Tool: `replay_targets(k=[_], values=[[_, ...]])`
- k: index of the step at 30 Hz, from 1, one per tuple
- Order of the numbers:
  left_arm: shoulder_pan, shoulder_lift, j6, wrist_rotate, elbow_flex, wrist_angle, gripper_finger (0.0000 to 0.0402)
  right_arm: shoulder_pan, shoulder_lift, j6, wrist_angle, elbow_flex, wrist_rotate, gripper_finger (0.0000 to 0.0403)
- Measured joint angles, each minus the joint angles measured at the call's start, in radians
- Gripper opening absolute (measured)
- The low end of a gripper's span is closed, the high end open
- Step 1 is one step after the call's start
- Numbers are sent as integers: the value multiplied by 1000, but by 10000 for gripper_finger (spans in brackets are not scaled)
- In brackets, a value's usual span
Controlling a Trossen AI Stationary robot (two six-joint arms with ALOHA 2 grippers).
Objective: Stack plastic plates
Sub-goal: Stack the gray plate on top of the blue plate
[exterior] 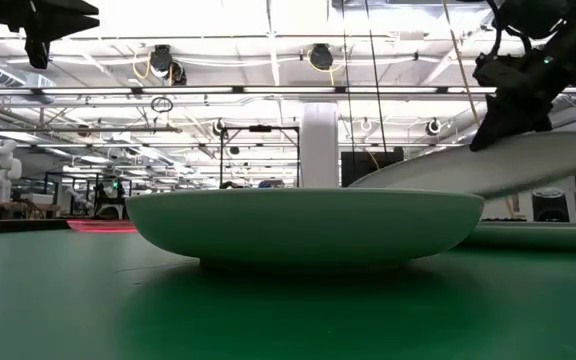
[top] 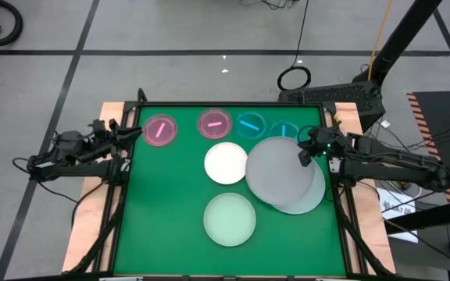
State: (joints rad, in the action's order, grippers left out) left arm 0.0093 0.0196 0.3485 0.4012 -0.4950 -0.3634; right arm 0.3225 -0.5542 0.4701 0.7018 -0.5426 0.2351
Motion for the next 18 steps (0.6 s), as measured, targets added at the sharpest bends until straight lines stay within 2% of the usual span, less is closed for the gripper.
replay_targets(k=[7,12,18], values=[[0,0,14,1,0,1,88,0,-8,113,68,0,24,9],[0,0,19,1,0,1,88,0,-8,232,151,0,-46,10],[0,0,0,1,0,1,88,0,-7,321,236,0,-50,12]])
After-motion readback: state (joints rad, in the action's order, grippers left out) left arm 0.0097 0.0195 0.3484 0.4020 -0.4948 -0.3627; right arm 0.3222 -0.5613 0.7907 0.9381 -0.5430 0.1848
